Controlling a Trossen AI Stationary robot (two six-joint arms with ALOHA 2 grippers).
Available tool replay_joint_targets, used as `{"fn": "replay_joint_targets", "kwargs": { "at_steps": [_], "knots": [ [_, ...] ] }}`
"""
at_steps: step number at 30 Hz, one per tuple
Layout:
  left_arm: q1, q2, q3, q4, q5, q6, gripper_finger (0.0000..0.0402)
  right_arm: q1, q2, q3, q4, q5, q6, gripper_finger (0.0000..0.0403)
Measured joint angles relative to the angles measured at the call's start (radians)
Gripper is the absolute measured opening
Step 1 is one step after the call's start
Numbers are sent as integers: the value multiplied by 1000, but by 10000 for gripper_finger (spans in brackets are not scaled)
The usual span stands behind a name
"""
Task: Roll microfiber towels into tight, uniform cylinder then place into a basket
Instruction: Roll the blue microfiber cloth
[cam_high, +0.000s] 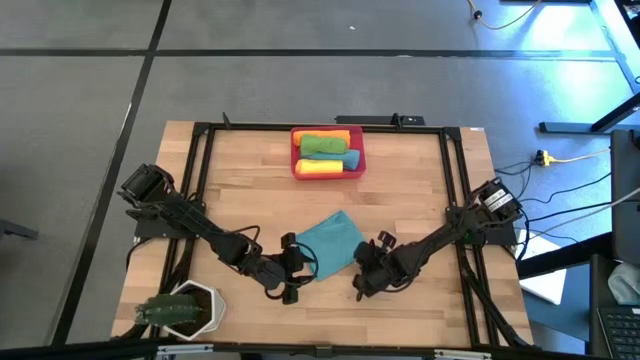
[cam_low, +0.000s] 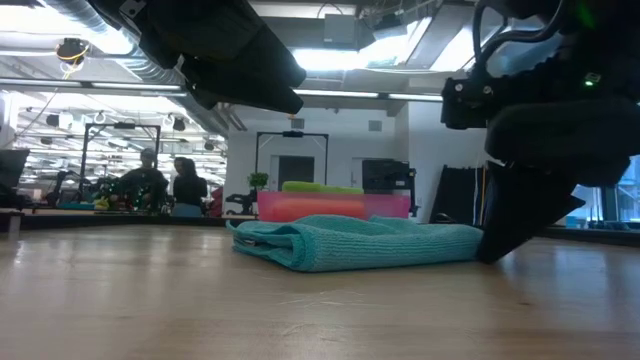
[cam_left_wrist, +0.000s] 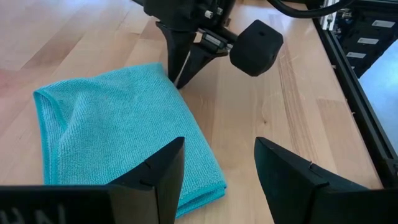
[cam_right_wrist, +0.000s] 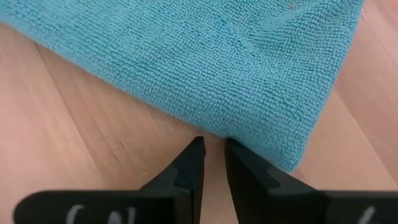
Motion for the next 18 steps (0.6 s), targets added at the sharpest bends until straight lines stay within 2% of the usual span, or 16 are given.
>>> {"fn": "replay_joint_targets", "kwargs": {
  "at_steps": [14,18],
  "knots": [
    [2,0,0,0,0,0,183,21,-2,1,-24,-20,-16,69],
    [1,0,0,0,0,0,183,20,-18,0,-35,-57,-14,69]
  ]
}}
